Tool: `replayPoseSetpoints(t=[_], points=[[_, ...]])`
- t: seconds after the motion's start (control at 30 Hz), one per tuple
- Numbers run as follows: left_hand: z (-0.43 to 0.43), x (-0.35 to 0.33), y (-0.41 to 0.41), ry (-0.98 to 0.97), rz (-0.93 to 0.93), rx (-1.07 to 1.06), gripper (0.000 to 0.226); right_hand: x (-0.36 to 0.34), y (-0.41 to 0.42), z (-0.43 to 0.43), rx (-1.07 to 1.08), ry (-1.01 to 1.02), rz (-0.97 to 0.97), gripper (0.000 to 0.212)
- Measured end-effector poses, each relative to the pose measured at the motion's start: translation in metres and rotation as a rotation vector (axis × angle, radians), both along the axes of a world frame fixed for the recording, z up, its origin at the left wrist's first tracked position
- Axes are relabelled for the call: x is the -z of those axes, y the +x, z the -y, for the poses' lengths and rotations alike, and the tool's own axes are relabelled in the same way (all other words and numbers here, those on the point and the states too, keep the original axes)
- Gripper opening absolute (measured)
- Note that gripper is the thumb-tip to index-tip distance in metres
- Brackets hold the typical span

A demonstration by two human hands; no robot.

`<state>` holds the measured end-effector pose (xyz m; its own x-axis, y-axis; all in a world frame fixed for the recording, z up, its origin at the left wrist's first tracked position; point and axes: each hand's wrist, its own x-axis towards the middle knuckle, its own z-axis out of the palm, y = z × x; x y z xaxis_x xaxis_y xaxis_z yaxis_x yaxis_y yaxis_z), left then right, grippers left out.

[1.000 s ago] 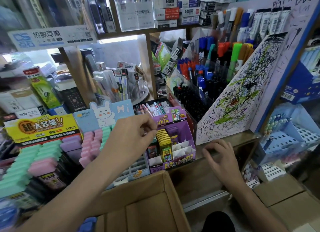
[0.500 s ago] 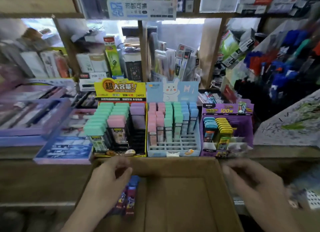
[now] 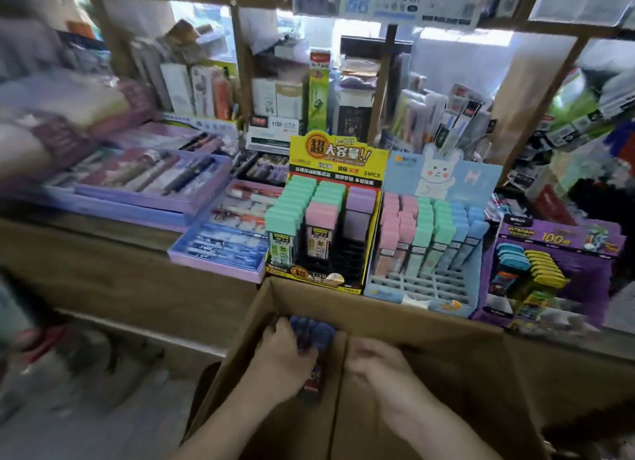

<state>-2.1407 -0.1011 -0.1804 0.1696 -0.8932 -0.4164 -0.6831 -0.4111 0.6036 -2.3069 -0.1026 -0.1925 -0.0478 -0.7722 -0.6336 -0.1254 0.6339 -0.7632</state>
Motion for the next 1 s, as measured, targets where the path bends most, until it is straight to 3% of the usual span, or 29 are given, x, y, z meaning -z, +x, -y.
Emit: replayPoseSetpoints(t=[0.1, 0.67, 0.8, 1.0], points=[[0.0, 0.002, -0.004, 0.015, -0.018, -0.014, 0.043, 0.018, 0.004, 0.002, -0.029, 0.021, -0.092, 0.052], [-0.003, 0.014, -0.011, -0.034, -0.225, -0.053, 0.019, 0.021, 0.008, -0.005, -0.02, 0.033, 0.013, 0.041], [-0.002, 0.017, -0.018, 0.043, -0.365, -0.209, 0.032, 0.02, 0.007, -0.004, 0.013, 0.032, -0.019, 0.038], [-0.002, 0.018, -0.024, 0.144, -0.488, -0.235, 0.015, 0.018, -0.002, 0.0, 0.013, 0.074, 0.017, 0.043]])
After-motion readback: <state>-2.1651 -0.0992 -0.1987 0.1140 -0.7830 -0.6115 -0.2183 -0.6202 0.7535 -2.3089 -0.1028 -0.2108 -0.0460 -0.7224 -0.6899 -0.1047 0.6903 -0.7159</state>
